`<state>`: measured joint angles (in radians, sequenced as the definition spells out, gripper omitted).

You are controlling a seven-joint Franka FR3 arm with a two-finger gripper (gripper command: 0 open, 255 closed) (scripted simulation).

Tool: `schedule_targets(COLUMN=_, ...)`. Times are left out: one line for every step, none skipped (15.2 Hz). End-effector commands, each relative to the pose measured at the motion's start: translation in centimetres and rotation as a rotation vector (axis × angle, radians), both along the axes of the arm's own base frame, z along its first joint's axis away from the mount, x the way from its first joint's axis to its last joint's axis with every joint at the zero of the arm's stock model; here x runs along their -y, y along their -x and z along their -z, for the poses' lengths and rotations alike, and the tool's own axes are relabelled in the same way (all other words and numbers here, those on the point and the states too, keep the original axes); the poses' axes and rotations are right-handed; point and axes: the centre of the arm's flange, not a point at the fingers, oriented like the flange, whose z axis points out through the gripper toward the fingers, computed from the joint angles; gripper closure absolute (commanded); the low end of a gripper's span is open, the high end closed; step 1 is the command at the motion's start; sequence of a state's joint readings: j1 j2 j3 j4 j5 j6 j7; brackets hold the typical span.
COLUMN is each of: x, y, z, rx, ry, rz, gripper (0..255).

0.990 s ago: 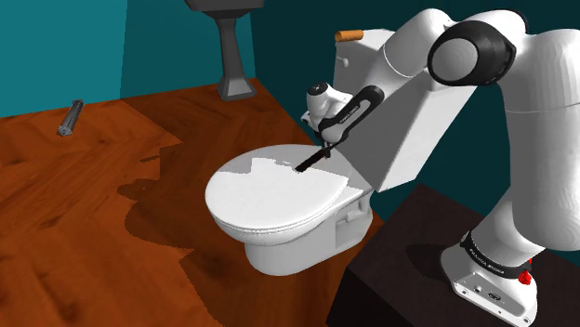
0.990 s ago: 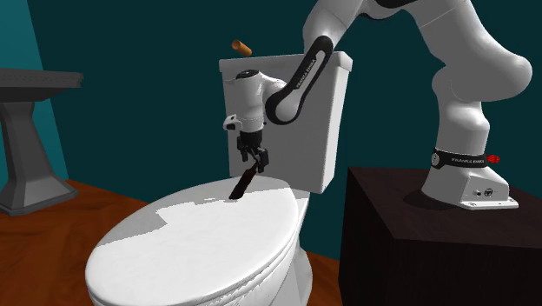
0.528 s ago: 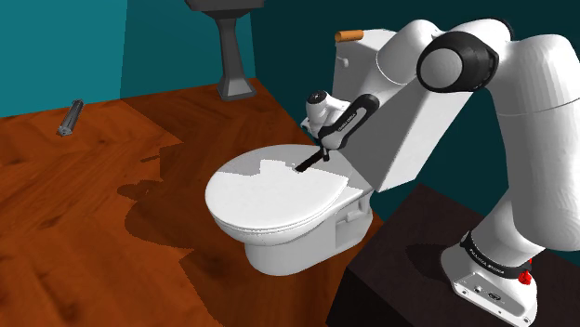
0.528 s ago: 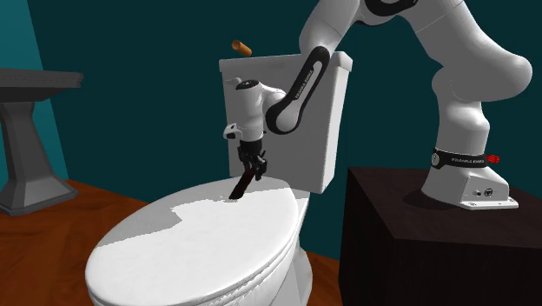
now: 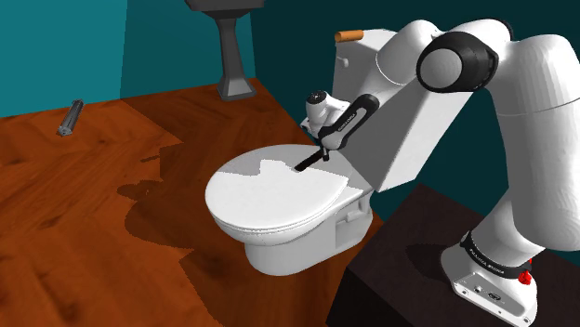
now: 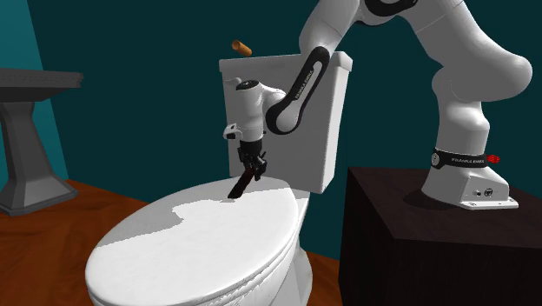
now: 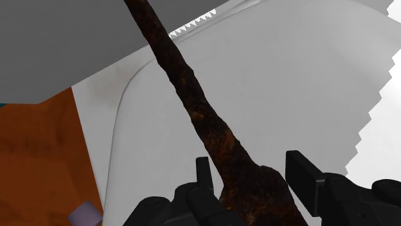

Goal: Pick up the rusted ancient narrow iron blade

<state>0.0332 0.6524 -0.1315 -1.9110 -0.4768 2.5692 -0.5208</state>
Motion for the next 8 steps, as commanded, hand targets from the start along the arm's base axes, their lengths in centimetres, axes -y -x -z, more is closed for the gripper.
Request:
schedule_targets(x=0.0, y=0.0, z=0.0, rx=0.0, ry=0.0, rz=0.001, gripper=255)
schedule_targets(x=0.0, y=0.0, z=-0.5, rx=0.0, ry=0.0, rz=0.001, gripper=255)
schedule_targets(x=0.0, y=0.0, z=-1.1, rx=-0.001, ry=0.0, rz=0.001, gripper=255)
schedule_targets(x=0.0, y=0.0, z=-1.6, rx=0.0, ry=0.0, rz=0.001, gripper=255)
schedule_targets(x=0.0, y=0.0, z=-2.1, rx=0.0, ry=0.0, rz=0.001, gripper=255)
schedule_targets(x=0.0, y=0.0, z=-2.6, rx=0.0, ry=0.0, rz=0.001, gripper=255)
schedule_targets(x=0.0, y=0.0, z=-3.2, rx=0.0, ry=0.0, rz=0.001, gripper=255)
schedule_targets(x=0.0, y=0.0, z=-3.7, rx=0.0, ry=0.0, rz=0.001, gripper=255)
